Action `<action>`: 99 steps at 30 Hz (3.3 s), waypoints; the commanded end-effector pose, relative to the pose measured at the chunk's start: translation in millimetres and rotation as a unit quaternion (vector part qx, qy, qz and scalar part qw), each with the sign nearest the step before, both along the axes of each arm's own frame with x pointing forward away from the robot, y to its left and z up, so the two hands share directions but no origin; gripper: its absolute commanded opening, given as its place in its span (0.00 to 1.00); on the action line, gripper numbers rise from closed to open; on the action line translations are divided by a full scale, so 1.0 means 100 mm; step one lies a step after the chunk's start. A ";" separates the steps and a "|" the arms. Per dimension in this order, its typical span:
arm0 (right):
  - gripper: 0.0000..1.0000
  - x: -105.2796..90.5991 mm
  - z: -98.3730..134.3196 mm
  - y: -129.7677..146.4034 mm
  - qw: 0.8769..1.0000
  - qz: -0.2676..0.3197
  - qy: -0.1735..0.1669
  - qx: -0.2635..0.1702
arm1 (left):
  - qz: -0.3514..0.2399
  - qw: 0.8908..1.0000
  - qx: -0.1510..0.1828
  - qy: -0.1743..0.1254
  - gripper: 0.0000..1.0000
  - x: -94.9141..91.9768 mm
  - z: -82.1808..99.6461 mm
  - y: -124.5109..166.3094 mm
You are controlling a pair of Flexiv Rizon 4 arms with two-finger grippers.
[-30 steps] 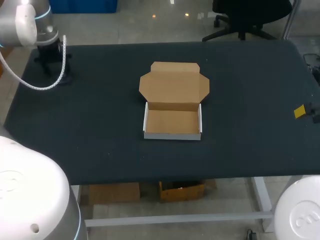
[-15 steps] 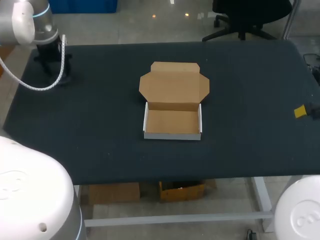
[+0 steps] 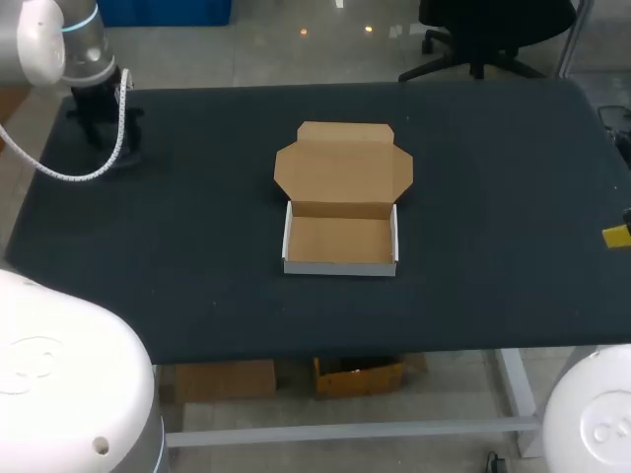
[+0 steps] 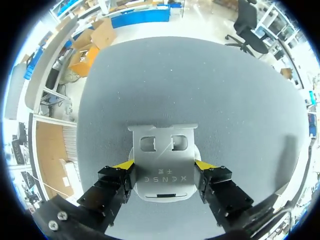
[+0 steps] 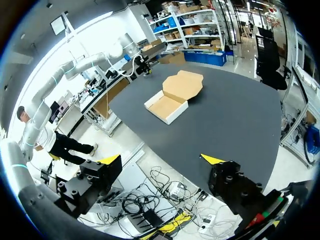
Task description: Assemble the packaging by folding the flat box into shape, placing the metal phone stand inside, and closing the box properly
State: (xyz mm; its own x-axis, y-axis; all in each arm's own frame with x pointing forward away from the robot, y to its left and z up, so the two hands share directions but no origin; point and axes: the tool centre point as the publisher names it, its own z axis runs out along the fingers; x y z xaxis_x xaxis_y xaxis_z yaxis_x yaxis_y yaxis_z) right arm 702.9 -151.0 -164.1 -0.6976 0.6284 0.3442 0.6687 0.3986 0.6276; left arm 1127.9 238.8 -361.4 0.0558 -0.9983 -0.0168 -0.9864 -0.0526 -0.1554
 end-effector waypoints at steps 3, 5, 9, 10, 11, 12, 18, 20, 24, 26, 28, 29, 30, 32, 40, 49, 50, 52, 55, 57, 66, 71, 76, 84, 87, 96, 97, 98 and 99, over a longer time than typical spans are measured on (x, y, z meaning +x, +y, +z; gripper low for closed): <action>1.00 -0.02 0.04 0.00 0.998 0.062 -0.011 -0.023 | -0.010 1.000 0.006 -0.003 0.00 -0.12 0.08 -0.05; 1.00 -0.04 0.04 0.00 0.996 0.078 -0.016 -0.032 | -0.018 1.000 0.005 -0.001 0.00 -0.15 0.09 -0.07; 1.00 -0.05 0.03 -0.03 0.994 0.097 -0.025 -0.047 | -0.033 0.999 0.005 0.001 0.00 -0.22 0.11 -0.13; 1.00 -0.04 0.02 -0.04 0.993 0.096 -0.032 -0.056 | -0.038 0.999 0.003 0.003 0.00 -0.23 0.12 -0.14; 1.00 -0.05 0.02 -0.04 0.993 0.096 -0.037 -0.062 | -0.040 0.999 0.004 0.003 0.00 -0.25 0.13 -0.15; 1.00 -0.04 0.02 -0.04 0.992 0.099 -0.039 -0.066 | -0.043 0.999 0.005 0.003 0.00 -0.26 0.13 -0.17; 1.00 -0.05 0.03 -0.07 0.992 0.087 -0.046 -0.078 | -0.054 0.998 0.009 0.002 0.00 -0.33 0.18 -0.23; 1.00 -0.05 0.03 -0.07 0.992 0.087 -0.046 -0.078 | -0.059 0.998 0.007 0.003 0.00 -0.36 0.21 -0.25; 1.00 -0.05 0.03 -0.07 0.992 0.087 -0.046 -0.078 | -0.063 0.998 0.007 0.004 0.00 -0.40 0.25 -0.27; 1.00 -0.05 0.03 -0.07 0.992 0.087 -0.046 -0.078 | -0.064 0.998 0.012 0.004 0.00 -0.44 0.26 -0.28; 1.00 -0.05 0.03 -0.07 0.992 0.087 -0.046 -0.078 | -0.069 0.998 0.013 0.006 0.00 -0.48 0.27 -0.30; 1.00 -0.05 0.03 -0.07 0.992 0.087 -0.046 -0.078 | -0.070 0.997 0.015 0.007 0.00 -0.50 0.27 -0.30; 1.00 -0.05 0.03 -0.07 0.992 0.087 -0.046 -0.078 | -0.073 0.997 0.014 0.011 0.00 -0.51 0.28 -0.31; 1.00 -0.05 0.03 -0.07 0.992 0.087 -0.046 -0.078 | -0.077 0.997 0.012 0.017 0.00 -0.54 0.28 -0.31; 1.00 -0.04 0.03 -0.07 0.989 0.103 -0.070 -0.082 | -0.100 0.995 0.005 0.025 0.00 -0.64 0.28 -0.41; 1.00 0.04 0.02 0.00 0.974 0.157 -0.134 -0.097 | -0.112 0.993 0.002 0.026 0.00 -0.74 0.30 -0.52; 1.00 0.05 0.02 0.01 0.972 0.164 -0.139 -0.097 | -0.114 0.993 0.002 0.026 0.00 -0.74 0.30 -0.54; 1.00 0.07 0.01 0.03 0.968 0.174 -0.150 -0.099 | -0.116 0.993 0.002 0.026 0.00 -0.76 0.30 -0.57; 1.00 0.09 0.01 0.04 0.964 0.188 -0.161 -0.103 | -0.120 0.992 0.002 0.024 0.00 -0.78 0.31 -0.62; 1.00 0.10 0.01 0.05 0.961 0.195 -0.168 -0.101 | -0.124 0.992 0.001 0.023 0.00 -0.80 0.32 -0.65; 1.00 0.11 0.01 0.06 0.947 0.224 -0.208 -0.103 | -0.141 0.990 0.002 0.017 0.00 -0.90 0.38 -0.77; 1.00 0.13 0.01 0.05 0.949 0.216 -0.203 -0.108 | -0.148 0.989 0.001 0.015 0.00 -0.95 0.40 -0.83; 1.00 0.14 0.00 -0.04 0.963 0.163 -0.178 -0.120 | -0.153 0.988 0.004 0.010 0.00 -1.00 0.43 -0.88; 1.00 0.14 -0.04 -0.09 0.964 0.158 -0.180 -0.115 | -0.162 0.987 0.007 0.007 0.00 -1.06 0.45 -0.96; 1.00 0.20 -0.11 -0.11 0.964 0.158 -0.178 -0.114 | -0.167 0.986 0.008 0.006 0.00 -1.08 0.46 -1.01; 1.00 0.42 -0.29 -0.08 0.965 0.171 -0.169 -0.104 | -0.173 0.985 0.010 0.004 0.00 -1.11 0.46 -1.09; 1.00 0.45 -0.30 -0.07 0.965 0.172 -0.168 -0.103 | -0.173 0.985 0.010 0.004 0.00 -1.11 0.46 -1.09; 1.00 0.47 -0.32 -0.05 0.965 0.173 -0.168 -0.103 | -0.173 0.985 0.009 0.004 0.00 -1.11 0.46 -1.10; 1.00 0.50 -0.33 -0.04 0.965 0.174 -0.168 -0.102 | -0.173 0.985 0.009 0.005 0.00 -1.11 0.46 -1.10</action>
